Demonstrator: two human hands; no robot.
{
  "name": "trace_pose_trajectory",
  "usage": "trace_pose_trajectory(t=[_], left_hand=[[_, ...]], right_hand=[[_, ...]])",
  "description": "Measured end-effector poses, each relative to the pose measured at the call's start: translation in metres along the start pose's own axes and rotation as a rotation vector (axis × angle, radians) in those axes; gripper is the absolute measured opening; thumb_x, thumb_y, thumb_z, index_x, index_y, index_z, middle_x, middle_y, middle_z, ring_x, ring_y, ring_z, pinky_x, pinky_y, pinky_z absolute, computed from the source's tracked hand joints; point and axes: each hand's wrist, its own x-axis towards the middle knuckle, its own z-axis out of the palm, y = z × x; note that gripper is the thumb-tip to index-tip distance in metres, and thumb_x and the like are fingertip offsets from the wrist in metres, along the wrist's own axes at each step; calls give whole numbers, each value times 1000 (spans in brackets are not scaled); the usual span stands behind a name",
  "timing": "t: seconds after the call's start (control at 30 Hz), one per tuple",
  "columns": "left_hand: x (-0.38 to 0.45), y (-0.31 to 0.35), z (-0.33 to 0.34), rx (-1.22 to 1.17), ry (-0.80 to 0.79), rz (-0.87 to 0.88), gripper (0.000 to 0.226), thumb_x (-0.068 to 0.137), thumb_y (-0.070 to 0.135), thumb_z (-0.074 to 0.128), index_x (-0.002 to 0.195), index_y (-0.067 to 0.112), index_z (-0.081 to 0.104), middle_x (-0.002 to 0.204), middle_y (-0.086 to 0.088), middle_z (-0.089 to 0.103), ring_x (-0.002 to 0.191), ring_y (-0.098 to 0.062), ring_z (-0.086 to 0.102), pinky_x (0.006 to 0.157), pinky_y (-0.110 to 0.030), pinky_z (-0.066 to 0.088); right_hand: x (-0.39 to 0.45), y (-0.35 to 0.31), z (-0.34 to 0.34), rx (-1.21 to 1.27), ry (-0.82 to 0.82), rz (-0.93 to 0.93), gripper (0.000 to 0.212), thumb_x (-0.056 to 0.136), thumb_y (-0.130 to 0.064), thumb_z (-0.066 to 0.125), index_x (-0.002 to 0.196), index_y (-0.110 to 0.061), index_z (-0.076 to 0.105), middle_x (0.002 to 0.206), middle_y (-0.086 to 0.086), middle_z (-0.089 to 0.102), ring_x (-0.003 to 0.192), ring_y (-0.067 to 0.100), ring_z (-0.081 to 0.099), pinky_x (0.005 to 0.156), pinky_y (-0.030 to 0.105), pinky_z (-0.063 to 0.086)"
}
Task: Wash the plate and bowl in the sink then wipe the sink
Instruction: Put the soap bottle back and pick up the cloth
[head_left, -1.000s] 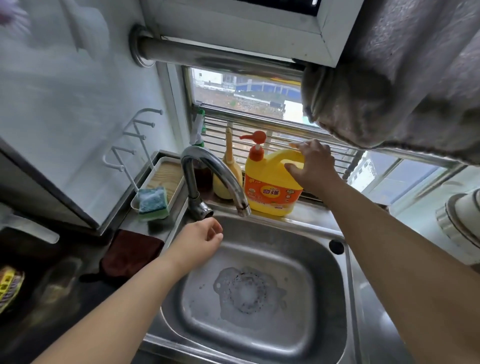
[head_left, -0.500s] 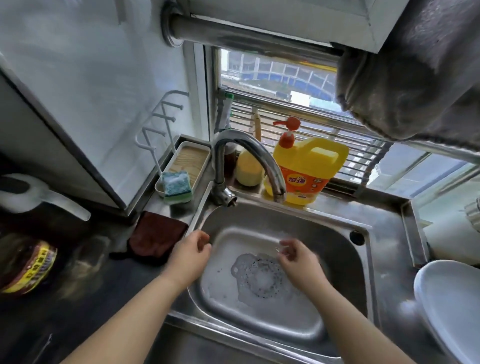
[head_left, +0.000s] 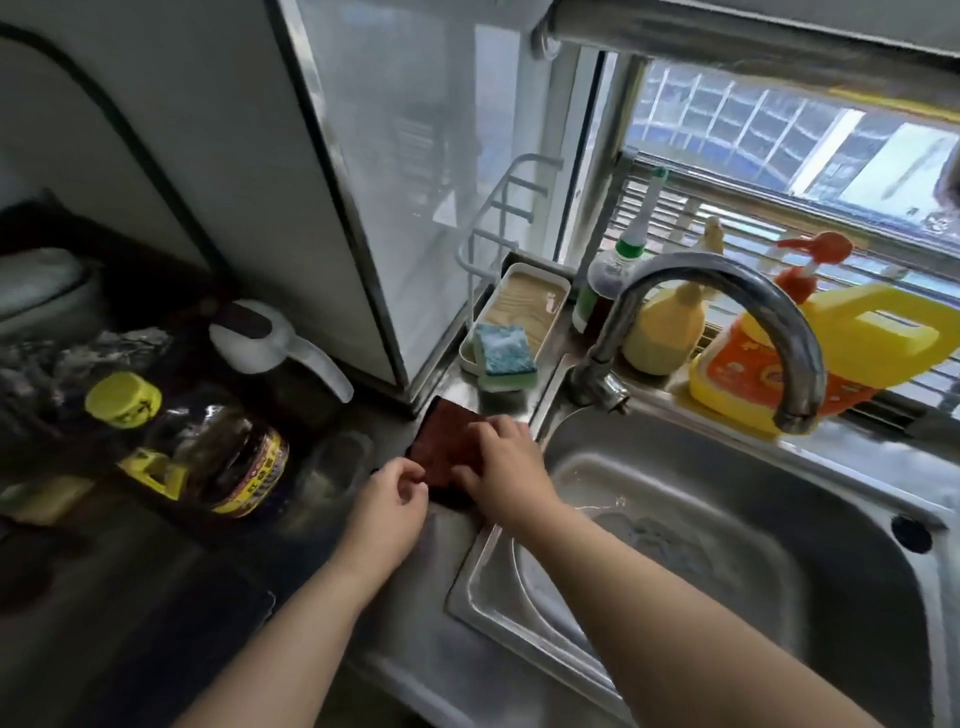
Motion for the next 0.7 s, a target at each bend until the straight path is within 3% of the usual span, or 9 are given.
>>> trace_pose_trajectory(t=[0.1, 0.27, 0.33, 0.43, 0.53, 0.63, 0.7], left_hand=[[5, -14, -11, -5, 20, -3, 11, 88, 10, 59, 93, 19, 60, 78, 2, 63, 72, -16, 59, 66, -24, 40], [12, -22, -20, -7, -10, -15, 12, 90, 11, 57, 94, 21, 57, 86, 1, 64, 80, -15, 62, 71, -26, 48], [13, -21, -21, -13, -24, -16, 11, 90, 11, 57, 95, 21, 57, 88, -1, 65, 82, -18, 63, 76, -31, 52], [15, -18, -17, -38, -40, -44, 6, 89, 16, 60, 91, 21, 58, 86, -2, 66, 82, -23, 66, 78, -34, 52], [9, -2, -2, -267, -133, -149, 8, 89, 30, 63, 89, 23, 59, 90, -3, 70, 86, -23, 68, 86, -42, 54], [-3, 27, 17, -614, -311, -270, 30, 90, 38, 57, 108, 15, 59, 104, -9, 69, 94, -20, 66, 84, -34, 51], [-12, 43, 28, -838, -449, -318, 46, 83, 44, 56, 113, 10, 61, 107, -14, 70, 97, -24, 66, 89, -36, 49]], right_hand=[[7, -10, 17, -141, -92, 8, 59, 83, -38, 62, 136, -21, 42, 139, 6, 38, 128, 29, 33, 106, 38, 30], [8, -4, 33, -189, 34, -26, 25, 87, -18, 54, 112, -15, 57, 113, 9, 52, 108, 32, 47, 86, 34, 38], [9, -1, 29, -108, 45, -24, 23, 88, -18, 53, 109, -16, 62, 106, 8, 56, 103, 31, 51, 80, 32, 39], [5, -3, 7, 219, 57, 95, 23, 89, -18, 57, 109, -17, 67, 104, 5, 65, 100, 24, 57, 81, 29, 42], [-16, -1, -20, 525, 123, 170, 15, 89, -18, 61, 101, -20, 69, 93, -2, 70, 89, 13, 62, 80, 25, 48], [-50, 8, -40, 640, 144, 190, 13, 89, -15, 62, 96, -25, 67, 81, -13, 65, 75, -6, 59, 68, 7, 43], [-73, 17, -49, 609, 165, 193, 21, 91, -16, 60, 108, -26, 67, 85, -15, 66, 79, -7, 60, 73, 13, 46]])
